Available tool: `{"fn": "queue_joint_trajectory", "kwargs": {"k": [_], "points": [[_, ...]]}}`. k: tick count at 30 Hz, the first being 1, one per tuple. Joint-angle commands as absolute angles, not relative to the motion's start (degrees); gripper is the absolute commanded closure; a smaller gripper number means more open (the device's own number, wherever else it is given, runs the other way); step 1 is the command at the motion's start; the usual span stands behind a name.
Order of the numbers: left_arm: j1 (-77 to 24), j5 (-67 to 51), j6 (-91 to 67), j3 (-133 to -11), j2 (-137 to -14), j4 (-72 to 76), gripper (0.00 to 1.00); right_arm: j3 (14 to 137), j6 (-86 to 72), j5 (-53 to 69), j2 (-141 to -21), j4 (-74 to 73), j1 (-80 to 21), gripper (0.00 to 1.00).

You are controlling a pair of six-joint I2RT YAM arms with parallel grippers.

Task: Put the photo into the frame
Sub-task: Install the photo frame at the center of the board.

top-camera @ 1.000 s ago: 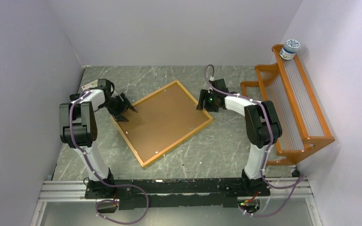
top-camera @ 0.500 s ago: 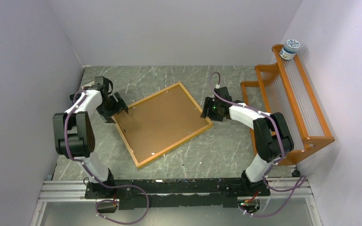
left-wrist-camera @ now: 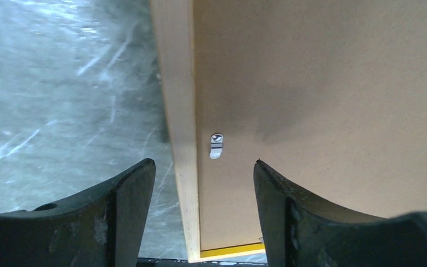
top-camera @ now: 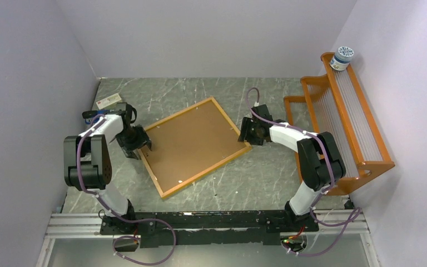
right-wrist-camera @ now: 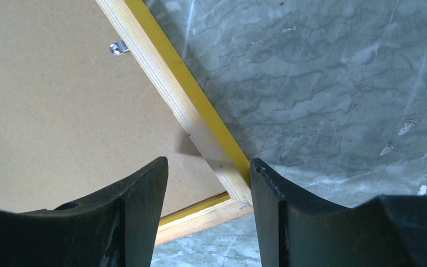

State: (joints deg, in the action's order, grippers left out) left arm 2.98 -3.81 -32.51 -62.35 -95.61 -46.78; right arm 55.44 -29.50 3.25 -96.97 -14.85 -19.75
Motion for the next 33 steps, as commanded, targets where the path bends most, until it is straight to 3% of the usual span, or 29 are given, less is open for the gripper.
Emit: {"fn": "queue_joint_trajectory", "kwargs": {"k": [1,10,17,22,33], "points": [[1.93,-9.81,-31.59,-61.58,-97.42,-42.05,0.32,53.86,-29.6,4.38,-98.05,-13.46,-20.11,0.42],[1.31,-2.93,-31.26,-61.09,-100.08,-43.59,0.46,54.58,-28.71,3.31,-100.61,-13.53,-20.04,0.43],[1.23,-0.71,-29.74,-61.86,-99.58,-41.82,0.35,54.49,-28.31,3.08,-102.33,-13.53,-19.96,0.44],[1.3,-0.82,-29.86,-61.83,-99.0,-40.26,0.35,55.31,-28.22,3.08,-103.45,-13.77,-19.87,0.44],[2.12,-0.09,-28.5,-61.58,-98.49,-40.08,0.58,55.89,-28.19,3.03,-105.0,-14.11,-19.78,0.44]]}}
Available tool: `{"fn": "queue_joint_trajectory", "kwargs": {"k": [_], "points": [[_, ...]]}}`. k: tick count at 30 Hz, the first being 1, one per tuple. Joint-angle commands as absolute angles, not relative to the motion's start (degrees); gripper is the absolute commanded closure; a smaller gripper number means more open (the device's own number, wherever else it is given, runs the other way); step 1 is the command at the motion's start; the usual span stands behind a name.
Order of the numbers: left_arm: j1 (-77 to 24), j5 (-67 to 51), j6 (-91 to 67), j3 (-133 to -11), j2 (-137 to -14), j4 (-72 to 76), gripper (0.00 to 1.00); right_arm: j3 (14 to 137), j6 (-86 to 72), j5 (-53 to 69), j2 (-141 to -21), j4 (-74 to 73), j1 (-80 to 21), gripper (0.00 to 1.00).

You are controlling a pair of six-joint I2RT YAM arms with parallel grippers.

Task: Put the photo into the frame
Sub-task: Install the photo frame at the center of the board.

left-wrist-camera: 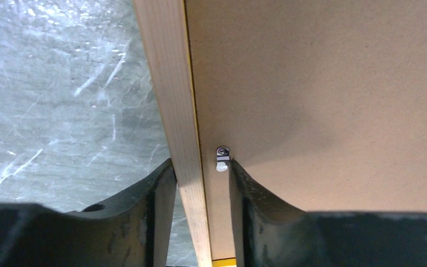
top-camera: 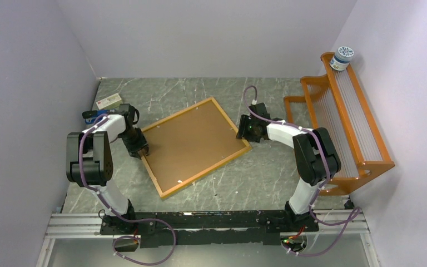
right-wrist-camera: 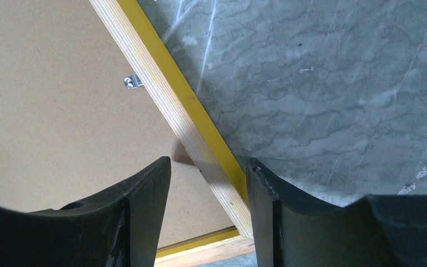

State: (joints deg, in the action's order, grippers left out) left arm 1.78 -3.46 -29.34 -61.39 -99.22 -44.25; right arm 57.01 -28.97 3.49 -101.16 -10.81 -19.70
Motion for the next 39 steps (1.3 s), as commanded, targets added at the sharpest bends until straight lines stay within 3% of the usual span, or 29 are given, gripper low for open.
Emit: {"fn": "queue_joint_trajectory", "kwargs": {"k": [1,11,14,18,22,25,39], "points": [[2.11,-0.09,-28.41,-61.41,-98.29,-40.0,0.62,56.02,-28.13,2.93,-105.09,-14.19,-19.78,0.44],[2.12,1.37,-28.13,-61.76,-98.07,-39.55,0.92,56.34,-27.99,2.72,-105.91,-14.5,-19.68,0.44],[2.15,1.18,-28.4,-62.56,-97.94,-39.81,0.94,56.18,-28.02,2.51,-105.86,-14.58,-19.6,0.44],[2.11,2.05,-28.72,-62.79,-95.86,-39.89,0.83,55.86,-28.02,2.07,-105.73,-14.62,-19.65,0.44],[2.2,1.99,-28.34,-61.69,-93.31,-38.3,0.61,55.64,-28.21,2.11,-105.98,-14.42,-19.65,0.44],[2.2,0.55,-27.96,-61.43,-92.73,-37.27,0.51,55.55,-28.2,2.11,-106.0,-14.33,-19.61,0.44],[3.23,0.73,-23.71,-69.55,-96.41,-33.33,0.31,58.18,-31.21,0.27,-96.61,-16.77,-19.44,0.39]]}}
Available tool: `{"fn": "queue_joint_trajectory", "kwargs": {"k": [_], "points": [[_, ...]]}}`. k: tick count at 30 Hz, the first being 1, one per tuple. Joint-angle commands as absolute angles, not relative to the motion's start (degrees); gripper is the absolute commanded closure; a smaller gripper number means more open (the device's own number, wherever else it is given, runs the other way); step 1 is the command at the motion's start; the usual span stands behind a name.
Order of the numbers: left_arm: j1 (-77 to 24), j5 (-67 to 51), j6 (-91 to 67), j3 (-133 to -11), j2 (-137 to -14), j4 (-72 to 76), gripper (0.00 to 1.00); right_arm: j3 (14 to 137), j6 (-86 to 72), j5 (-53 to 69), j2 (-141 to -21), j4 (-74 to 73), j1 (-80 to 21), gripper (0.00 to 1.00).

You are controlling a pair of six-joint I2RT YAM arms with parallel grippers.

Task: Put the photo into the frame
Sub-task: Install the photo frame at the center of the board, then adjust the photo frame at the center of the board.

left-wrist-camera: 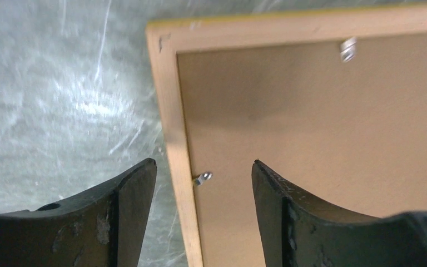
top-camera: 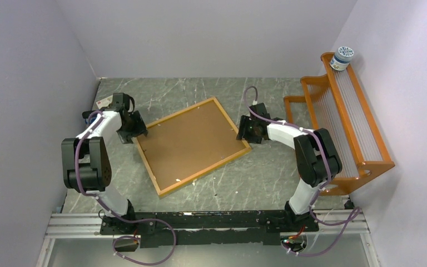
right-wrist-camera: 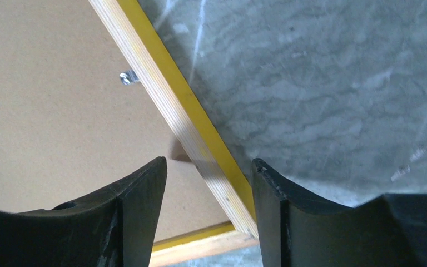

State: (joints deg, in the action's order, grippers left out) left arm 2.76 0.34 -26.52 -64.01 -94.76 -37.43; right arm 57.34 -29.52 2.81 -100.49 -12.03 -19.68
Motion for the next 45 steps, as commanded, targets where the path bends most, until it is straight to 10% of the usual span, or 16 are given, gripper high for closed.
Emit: {"fn": "queue_joint_trajectory", "kwargs": {"k": [1,20,45], "points": [[3.22,0.82,-23.16,-70.57,-97.17,-32.26,0.3,58.57,-31.42,0.19,-95.85,-17.42,-19.43,0.38],[3.0,-20.01,-18.15,-91.38,-120.76,-28.14,0.33,43.21,-37.51,19.32,-82.17,-20.32,-19.43,0.22],[1.03,-25.04,-25.92,-66.51,-103.74,-25.99,0.48,59.34,-34.1,8.2,-100.57,-12.42,-17.97,0.26]]}}
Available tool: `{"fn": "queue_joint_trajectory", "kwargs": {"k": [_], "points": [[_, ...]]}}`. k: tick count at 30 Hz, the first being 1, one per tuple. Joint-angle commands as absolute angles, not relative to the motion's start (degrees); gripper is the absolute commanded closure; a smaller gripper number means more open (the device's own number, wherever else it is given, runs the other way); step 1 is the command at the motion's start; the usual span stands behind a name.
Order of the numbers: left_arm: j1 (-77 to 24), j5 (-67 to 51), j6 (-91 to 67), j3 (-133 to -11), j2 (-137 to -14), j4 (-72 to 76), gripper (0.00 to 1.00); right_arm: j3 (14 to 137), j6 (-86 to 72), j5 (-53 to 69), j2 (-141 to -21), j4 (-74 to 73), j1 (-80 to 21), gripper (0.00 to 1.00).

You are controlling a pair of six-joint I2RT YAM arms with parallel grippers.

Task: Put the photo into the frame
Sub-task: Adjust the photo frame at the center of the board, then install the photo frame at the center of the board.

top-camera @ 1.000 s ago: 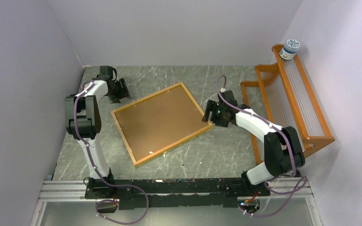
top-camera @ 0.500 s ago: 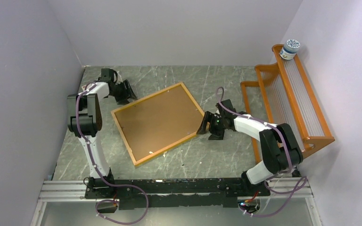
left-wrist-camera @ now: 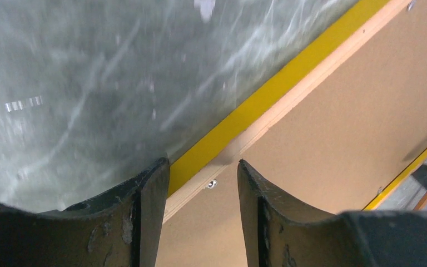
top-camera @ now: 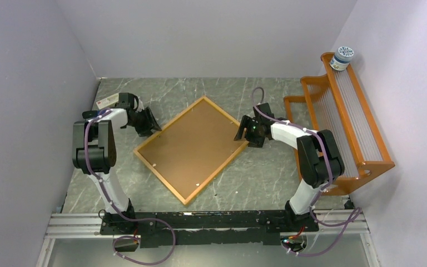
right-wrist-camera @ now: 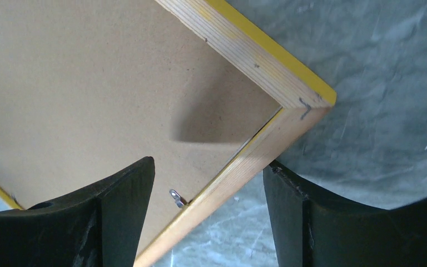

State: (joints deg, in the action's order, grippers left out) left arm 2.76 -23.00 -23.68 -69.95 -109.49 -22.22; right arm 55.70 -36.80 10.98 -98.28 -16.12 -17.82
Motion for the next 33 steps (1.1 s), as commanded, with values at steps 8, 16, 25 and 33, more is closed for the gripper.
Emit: {"fn": "queue_joint_trajectory", "kwargs": {"k": [8,16,25,33], "points": [[-2.13,-18.85,-22.08,-77.87,-104.08,-31.6,0.3,62.47,-32.85,7.28,-101.39,-15.17,-17.67,0.26],[-7.89,-11.3,-24.97,-98.46,-118.66,-34.62,0.21,59.54,-34.25,8.42,-100.44,-15.51,-17.65,0.26],[-13.89,-5.15,-28.45,-111.76,-130.59,-35.95,0.21,54.43,-35.98,8.81,-96.71,-17.47,-17.75,0.27],[-16.37,-0.15,-29.21,-118.03,-136.99,-37.99,0.31,52.03,-36.74,8.63,-93.92,-18.13,-17.67,0.27]]}}
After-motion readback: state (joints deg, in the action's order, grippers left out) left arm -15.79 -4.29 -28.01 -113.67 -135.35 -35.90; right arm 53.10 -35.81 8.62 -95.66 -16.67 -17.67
